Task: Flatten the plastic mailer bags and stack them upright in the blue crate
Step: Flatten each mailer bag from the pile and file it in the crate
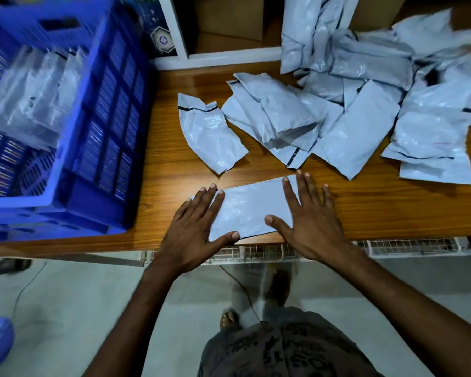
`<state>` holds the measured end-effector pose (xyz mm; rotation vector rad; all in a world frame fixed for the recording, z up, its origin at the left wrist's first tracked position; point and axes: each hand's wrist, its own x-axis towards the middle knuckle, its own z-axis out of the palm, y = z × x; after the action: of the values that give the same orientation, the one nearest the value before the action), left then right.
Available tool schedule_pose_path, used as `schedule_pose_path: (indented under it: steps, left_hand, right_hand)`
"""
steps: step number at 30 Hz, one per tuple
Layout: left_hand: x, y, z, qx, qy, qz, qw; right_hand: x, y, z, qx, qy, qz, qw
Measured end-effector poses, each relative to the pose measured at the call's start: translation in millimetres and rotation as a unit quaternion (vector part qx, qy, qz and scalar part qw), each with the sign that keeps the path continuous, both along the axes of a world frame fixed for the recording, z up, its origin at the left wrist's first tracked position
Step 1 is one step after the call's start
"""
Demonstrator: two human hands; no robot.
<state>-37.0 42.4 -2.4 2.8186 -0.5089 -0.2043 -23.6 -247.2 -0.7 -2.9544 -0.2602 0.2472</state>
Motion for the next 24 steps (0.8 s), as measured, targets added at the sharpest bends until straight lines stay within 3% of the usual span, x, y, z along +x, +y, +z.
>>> schedule_pose_path:
  steps: [6,9,12,15,19,22,24]
  left_hand:
    - [-15,22,-3,-0.050,0.005,-0.069,0.996]
    - [-23,33,-8,-0.057,-0.013,-0.114,0.992]
    - [-27,35,3,-0.149,-0.053,-0.102,0.982]
    - [-31,26,33,-0.278,-0.112,-0.045,0.953]
    - [-25,5,61,-0.440,-0.115,0.113,0.883]
    - [-4,-4,54,-0.417,-0.091,0.166,0.889]
    - [3,-10,43,-0.372,-0.081,0.182,0.907]
  right_hand:
    - [-40,-8,7,0.018,0.003,0.126,0.992]
    - [-54,-13,3,0.010,0.007,0.124,0.992]
    - [-61,-18,19,0.082,-0.035,0.104,0.991]
    - [-69,-18,45,0.186,-0.108,0.016,0.976]
    - [-51,-10,89,0.343,-0.123,-0.094,0.926]
    - [-20,-10,87,0.306,-0.137,-0.084,0.938]
    - [-4,-10,76,0.221,-0.124,-0.085,0.964]
